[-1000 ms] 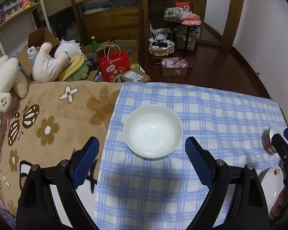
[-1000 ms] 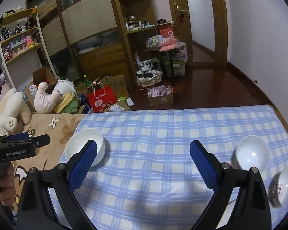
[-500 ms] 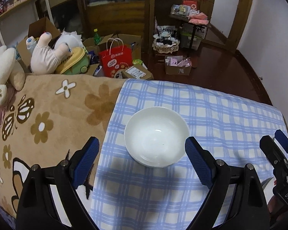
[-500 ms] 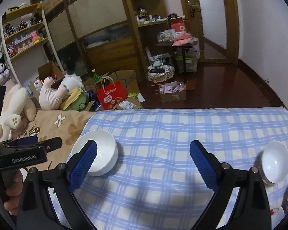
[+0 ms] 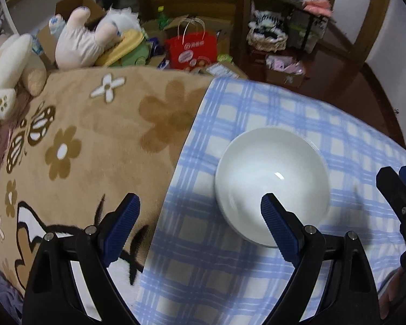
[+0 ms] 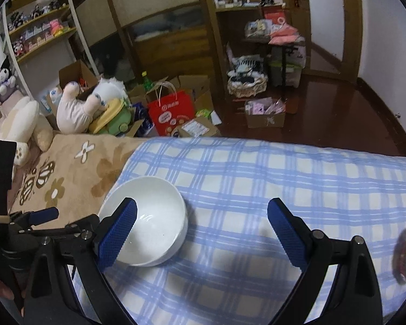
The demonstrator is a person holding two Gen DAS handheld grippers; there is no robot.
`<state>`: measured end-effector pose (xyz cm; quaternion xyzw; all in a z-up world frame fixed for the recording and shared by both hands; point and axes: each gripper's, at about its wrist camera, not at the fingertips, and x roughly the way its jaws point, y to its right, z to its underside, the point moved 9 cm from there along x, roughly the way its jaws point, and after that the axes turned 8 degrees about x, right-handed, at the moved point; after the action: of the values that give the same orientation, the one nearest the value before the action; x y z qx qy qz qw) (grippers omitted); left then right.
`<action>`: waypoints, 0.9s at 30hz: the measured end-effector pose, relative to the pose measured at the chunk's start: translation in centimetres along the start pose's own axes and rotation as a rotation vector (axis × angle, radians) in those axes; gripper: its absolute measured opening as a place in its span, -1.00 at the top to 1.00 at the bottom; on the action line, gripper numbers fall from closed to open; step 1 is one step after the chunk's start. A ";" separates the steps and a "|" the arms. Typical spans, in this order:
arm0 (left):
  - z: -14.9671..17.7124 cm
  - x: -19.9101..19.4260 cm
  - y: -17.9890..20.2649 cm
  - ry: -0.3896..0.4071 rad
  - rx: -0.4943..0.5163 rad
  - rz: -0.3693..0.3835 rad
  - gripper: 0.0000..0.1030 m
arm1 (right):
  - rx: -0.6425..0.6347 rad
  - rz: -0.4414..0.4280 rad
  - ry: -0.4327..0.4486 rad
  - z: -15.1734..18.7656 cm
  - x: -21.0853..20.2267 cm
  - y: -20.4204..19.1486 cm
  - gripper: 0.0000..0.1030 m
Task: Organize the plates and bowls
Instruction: 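Close the right tool on the white bowl rim while the left tool grips its opposite rim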
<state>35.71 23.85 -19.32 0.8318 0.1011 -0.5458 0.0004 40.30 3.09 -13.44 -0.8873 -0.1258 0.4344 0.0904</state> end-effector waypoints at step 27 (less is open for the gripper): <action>1.7 6.3 0.8 -0.059 -0.112 0.074 0.30 | 0.055 -0.035 -0.258 4.8 9.1 -0.4 0.48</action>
<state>36.74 23.96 -25.76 0.8171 0.1006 -0.5633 0.0698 41.80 6.45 -23.02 -0.8191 -0.1398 0.5463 0.1052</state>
